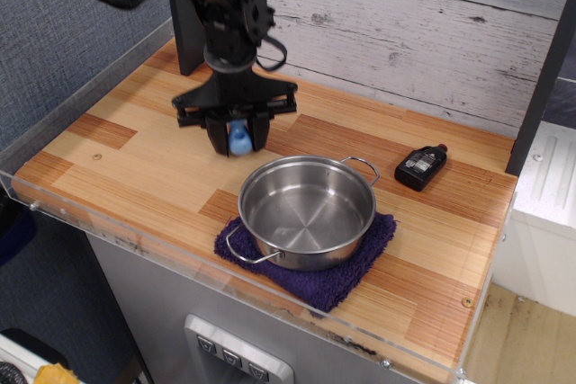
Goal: Move the blue spoon to the front corner that's empty.
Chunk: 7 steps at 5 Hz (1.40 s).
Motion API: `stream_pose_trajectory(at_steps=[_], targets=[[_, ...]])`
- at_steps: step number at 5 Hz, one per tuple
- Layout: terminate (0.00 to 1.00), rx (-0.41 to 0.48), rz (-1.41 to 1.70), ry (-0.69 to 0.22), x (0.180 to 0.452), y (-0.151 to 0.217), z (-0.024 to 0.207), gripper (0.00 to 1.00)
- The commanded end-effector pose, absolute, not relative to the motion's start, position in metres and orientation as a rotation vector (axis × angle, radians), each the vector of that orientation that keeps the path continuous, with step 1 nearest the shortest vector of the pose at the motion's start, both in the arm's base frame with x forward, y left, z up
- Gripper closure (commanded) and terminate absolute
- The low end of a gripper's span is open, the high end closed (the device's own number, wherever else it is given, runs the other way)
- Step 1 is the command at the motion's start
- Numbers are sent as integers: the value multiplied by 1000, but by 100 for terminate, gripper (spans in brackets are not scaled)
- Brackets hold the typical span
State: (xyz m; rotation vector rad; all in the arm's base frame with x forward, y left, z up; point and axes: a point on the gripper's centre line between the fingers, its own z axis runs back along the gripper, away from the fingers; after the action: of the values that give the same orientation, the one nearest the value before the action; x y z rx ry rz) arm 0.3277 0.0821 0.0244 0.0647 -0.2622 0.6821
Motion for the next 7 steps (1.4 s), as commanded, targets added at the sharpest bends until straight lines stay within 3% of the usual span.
stream_pose_trajectory(at_steps=[1,3,4,5,7], targets=[[0,36,621,-465,327,94,108,100],[0,9,481,-530,305,78,151,100],[0,-4,539,-550,276,83,167,100],[0,14,568,-540,257,96,167,100],[0,38,643,-509,248,126,154,100]])
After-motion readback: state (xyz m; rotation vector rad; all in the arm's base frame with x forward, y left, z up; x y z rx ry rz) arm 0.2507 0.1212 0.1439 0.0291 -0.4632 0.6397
